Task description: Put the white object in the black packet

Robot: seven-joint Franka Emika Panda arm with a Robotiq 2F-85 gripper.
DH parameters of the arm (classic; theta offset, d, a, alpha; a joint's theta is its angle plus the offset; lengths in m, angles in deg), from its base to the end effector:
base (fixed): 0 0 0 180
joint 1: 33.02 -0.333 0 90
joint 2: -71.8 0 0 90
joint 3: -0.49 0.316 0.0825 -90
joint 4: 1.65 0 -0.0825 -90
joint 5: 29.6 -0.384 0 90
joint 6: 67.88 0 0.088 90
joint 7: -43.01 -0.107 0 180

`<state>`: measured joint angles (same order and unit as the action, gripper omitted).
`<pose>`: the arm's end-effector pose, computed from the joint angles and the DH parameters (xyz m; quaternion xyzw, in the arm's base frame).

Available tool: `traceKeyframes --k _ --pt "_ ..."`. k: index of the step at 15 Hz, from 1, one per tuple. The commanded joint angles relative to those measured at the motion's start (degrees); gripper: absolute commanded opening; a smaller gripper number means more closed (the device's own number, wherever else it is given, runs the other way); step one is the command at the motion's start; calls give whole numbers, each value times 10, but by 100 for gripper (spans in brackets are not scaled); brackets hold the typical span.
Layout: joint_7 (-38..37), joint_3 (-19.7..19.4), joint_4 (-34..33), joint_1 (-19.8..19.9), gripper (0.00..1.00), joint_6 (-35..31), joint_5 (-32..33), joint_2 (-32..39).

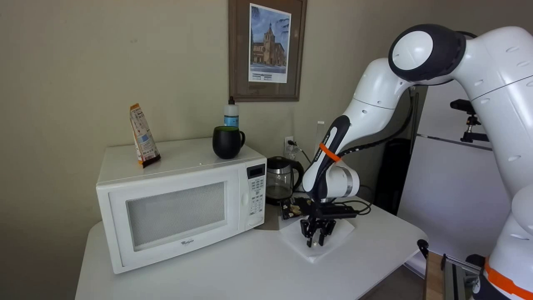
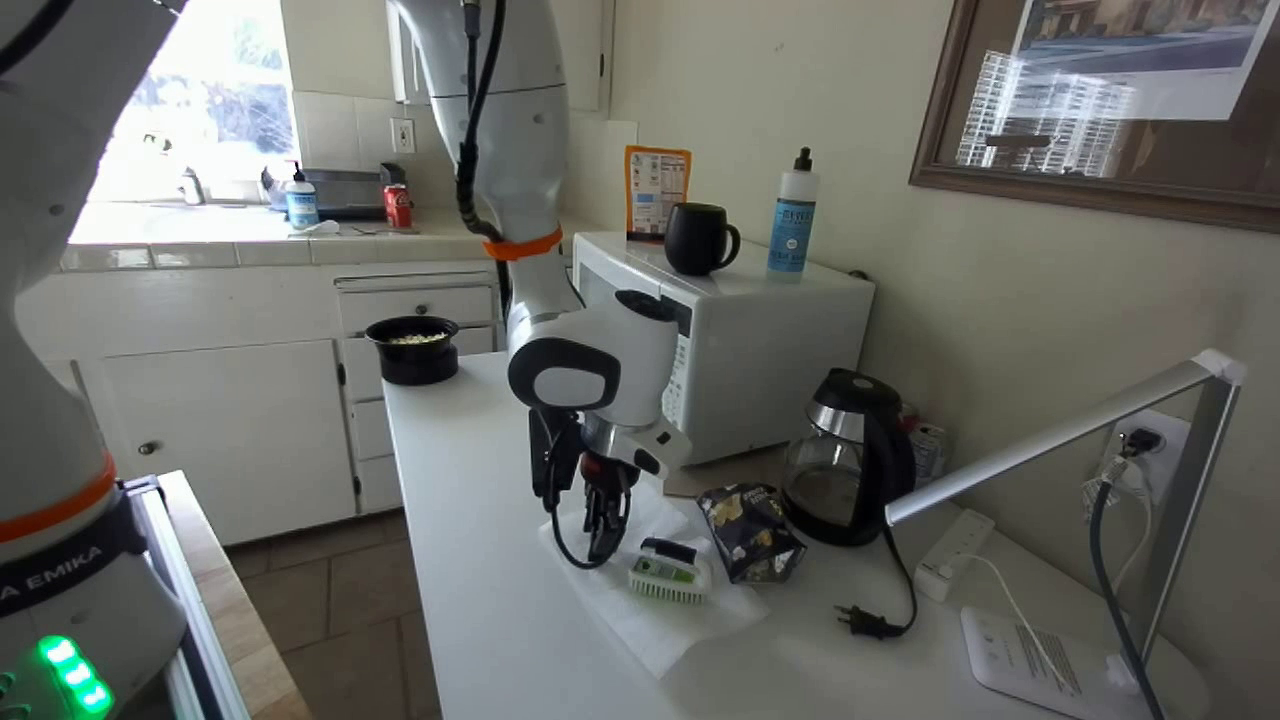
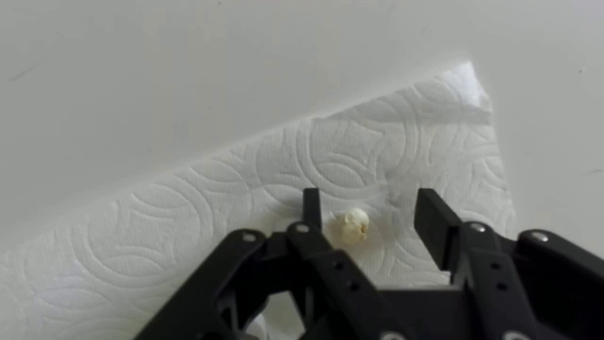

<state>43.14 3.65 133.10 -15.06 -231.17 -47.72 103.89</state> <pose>0.4647 -0.1368 0.0889 -0.9578 0.2804 0.0248 0.0589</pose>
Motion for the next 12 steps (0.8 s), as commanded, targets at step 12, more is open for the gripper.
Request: traceKeyframes --k 12 --pt "19 7 -7 9 27 -12 -7 9"
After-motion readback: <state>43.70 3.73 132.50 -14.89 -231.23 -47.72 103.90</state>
